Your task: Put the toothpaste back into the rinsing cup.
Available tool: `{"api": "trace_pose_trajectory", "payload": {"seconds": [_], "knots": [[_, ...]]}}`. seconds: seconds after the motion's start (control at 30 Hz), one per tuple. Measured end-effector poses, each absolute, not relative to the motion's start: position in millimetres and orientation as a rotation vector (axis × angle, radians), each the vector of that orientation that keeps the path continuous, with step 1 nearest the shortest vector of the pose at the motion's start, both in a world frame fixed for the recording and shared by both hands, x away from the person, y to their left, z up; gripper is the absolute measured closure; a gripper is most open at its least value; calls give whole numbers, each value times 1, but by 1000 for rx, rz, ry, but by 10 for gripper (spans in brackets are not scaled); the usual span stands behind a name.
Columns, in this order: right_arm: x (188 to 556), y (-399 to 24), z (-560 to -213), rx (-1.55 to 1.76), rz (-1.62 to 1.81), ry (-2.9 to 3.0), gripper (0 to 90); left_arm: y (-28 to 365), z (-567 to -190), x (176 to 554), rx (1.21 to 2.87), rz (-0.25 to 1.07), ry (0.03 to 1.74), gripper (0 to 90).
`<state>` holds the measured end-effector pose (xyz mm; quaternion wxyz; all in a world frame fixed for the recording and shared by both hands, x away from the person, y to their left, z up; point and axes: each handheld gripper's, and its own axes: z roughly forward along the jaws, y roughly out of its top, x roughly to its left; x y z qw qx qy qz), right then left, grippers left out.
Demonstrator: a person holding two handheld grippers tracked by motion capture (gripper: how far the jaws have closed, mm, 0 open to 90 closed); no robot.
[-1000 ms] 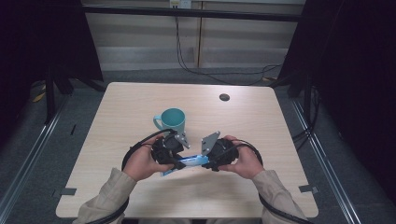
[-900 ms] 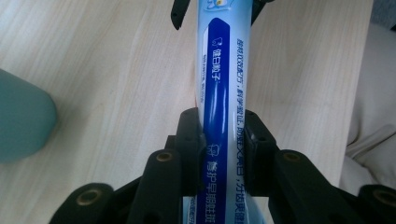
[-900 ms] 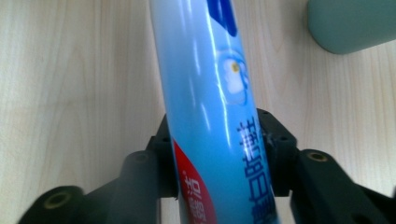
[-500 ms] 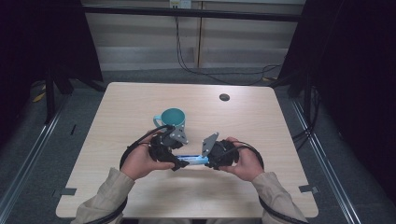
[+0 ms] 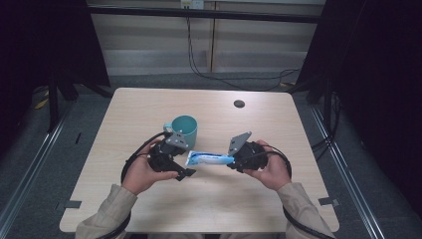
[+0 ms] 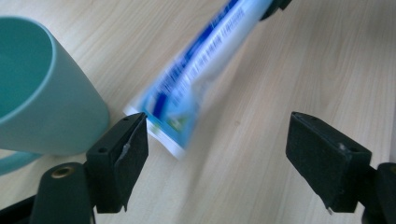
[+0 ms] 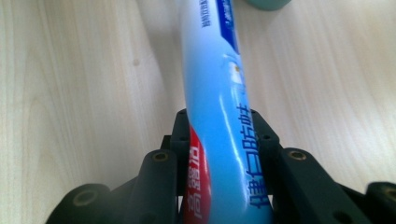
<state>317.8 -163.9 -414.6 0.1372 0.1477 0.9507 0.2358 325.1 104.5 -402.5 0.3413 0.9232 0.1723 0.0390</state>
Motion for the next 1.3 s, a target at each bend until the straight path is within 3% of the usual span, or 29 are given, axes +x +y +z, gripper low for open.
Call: {"api": "trace_pose_trajectory", "payload": {"seconds": [0.53, 1.3], "knots": [[319, -174, -395, 487, 763, 2668, 693, 102, -439, 326, 2354, -3, 579, 218], [319, -159, -391, 518, 893, 2629, 693, 88, -437, 343, 2154, -17, 706, 224]]}}
